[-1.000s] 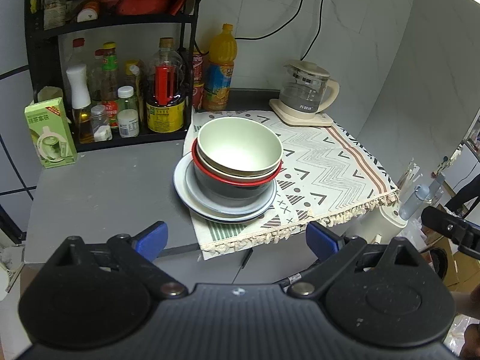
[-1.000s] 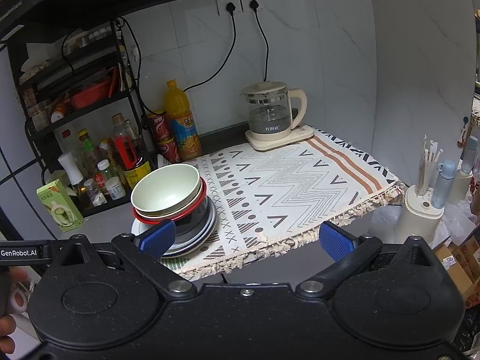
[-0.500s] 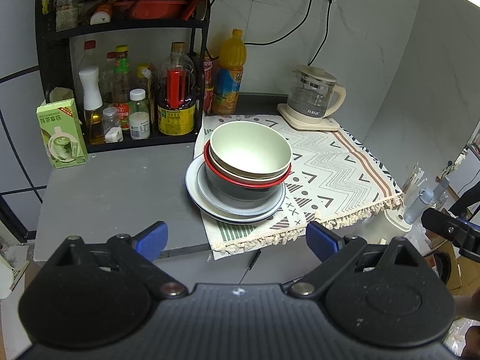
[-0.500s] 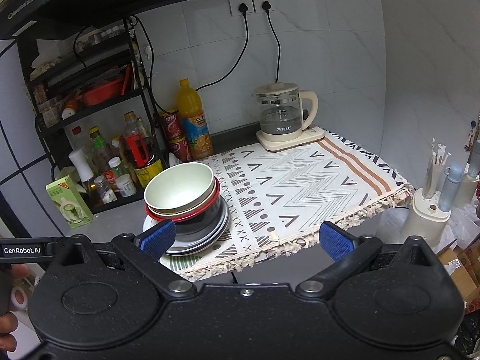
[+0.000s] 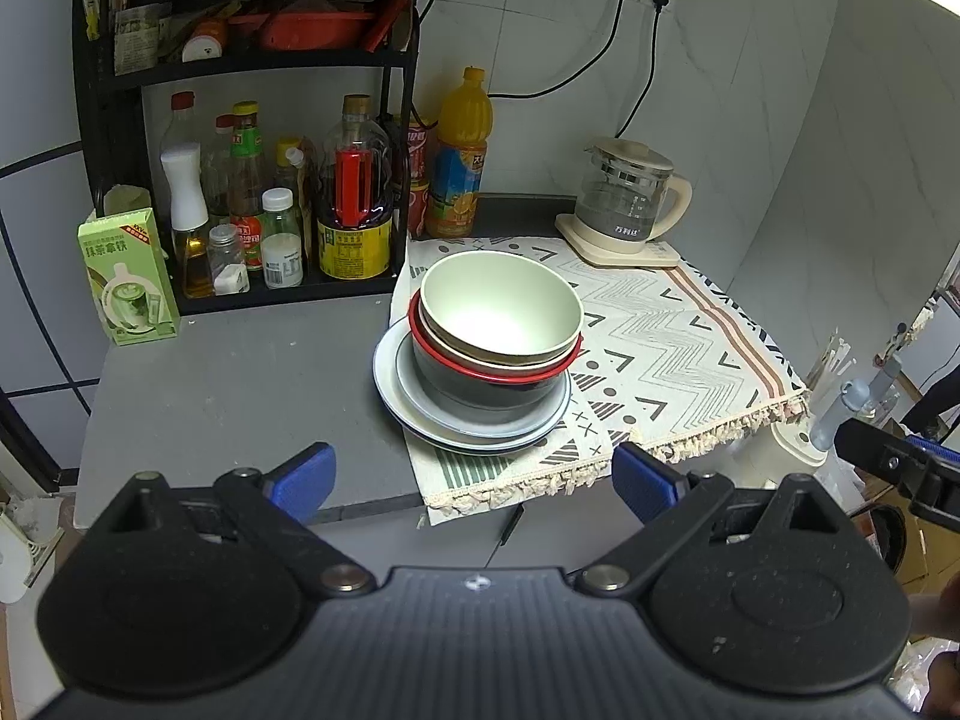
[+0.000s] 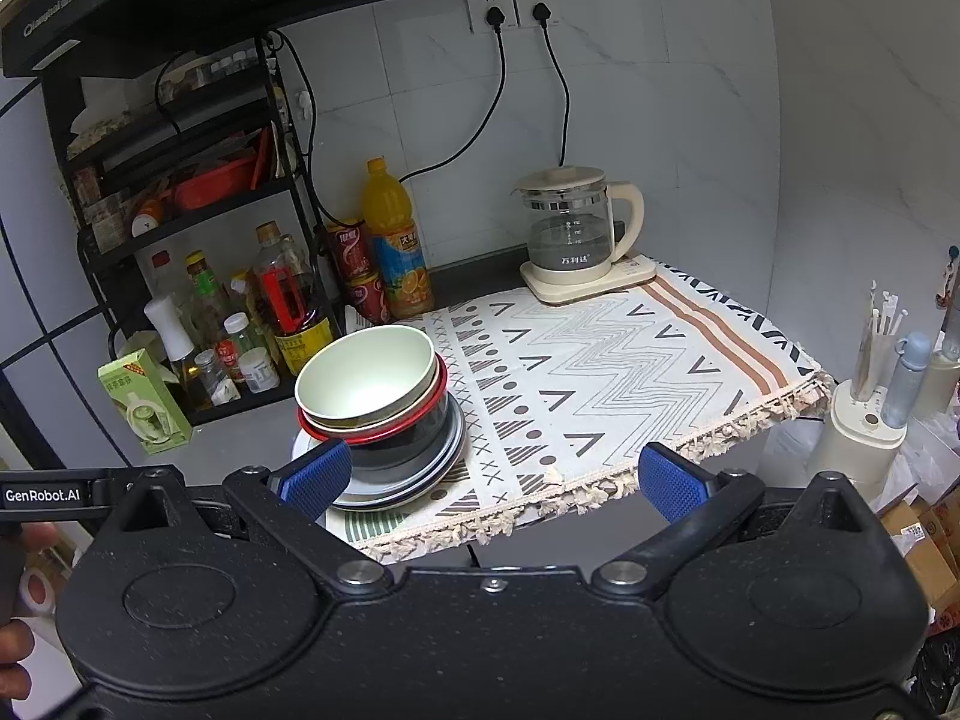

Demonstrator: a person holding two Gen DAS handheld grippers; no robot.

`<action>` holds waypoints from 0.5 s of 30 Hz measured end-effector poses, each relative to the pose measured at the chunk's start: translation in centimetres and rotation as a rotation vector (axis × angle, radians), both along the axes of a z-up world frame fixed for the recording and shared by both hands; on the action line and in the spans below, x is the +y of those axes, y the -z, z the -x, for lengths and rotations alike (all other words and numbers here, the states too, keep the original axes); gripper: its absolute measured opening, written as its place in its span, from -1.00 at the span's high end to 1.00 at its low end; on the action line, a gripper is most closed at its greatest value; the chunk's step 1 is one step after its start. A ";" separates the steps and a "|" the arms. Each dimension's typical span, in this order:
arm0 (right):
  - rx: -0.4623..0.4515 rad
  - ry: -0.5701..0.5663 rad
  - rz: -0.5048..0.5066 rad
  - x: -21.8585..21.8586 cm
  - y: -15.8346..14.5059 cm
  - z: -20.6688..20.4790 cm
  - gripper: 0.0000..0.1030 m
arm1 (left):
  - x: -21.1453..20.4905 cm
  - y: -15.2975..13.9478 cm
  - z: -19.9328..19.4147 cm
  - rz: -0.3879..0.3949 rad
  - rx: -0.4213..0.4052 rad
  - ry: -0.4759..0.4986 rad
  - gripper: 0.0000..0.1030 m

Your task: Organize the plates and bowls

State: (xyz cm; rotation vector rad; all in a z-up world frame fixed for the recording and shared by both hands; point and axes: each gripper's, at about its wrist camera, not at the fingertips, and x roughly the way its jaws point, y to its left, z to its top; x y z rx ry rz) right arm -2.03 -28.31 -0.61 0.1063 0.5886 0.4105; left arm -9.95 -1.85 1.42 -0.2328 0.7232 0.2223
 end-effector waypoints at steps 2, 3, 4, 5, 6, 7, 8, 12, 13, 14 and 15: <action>0.000 -0.001 0.000 0.0 0.0 0.0 -0.99 | 0.0 0.0 0.0 0.001 0.003 0.002 -0.89; 0.001 -0.001 0.000 0.0 0.0 0.0 -0.99 | 0.0 0.0 0.0 0.002 0.003 0.002 -0.89; -0.001 -0.001 0.001 0.0 0.0 0.0 -0.99 | 0.0 0.0 0.0 0.002 0.003 0.003 -0.89; -0.001 -0.002 0.001 0.0 0.0 0.0 -0.99 | 0.0 0.0 0.0 0.001 0.003 0.003 -0.89; -0.001 -0.001 0.001 0.0 0.0 0.0 -0.99 | -0.1 0.0 0.0 -0.001 0.003 0.004 -0.89; 0.000 0.000 0.000 0.1 0.0 0.0 -0.99 | -0.1 0.0 0.0 -0.001 0.003 0.003 -0.89; 0.000 0.000 0.000 0.1 0.0 0.0 -0.99 | -0.1 0.0 0.0 0.000 0.003 0.002 -0.89; 0.000 -0.001 0.000 0.1 0.0 0.0 -0.99 | -0.2 0.0 0.0 -0.001 0.003 0.004 -0.89; -0.001 0.000 -0.001 0.1 0.0 0.0 -0.99 | -0.2 0.1 0.0 -0.001 0.003 0.005 -0.89; -0.002 0.000 -0.001 0.1 0.1 0.0 -0.99 | -0.2 0.1 -0.1 -0.002 0.005 0.007 -0.89; 0.000 0.002 -0.002 0.0 0.1 0.0 -0.99 | -0.2 0.1 -0.2 -0.003 0.008 0.008 -0.89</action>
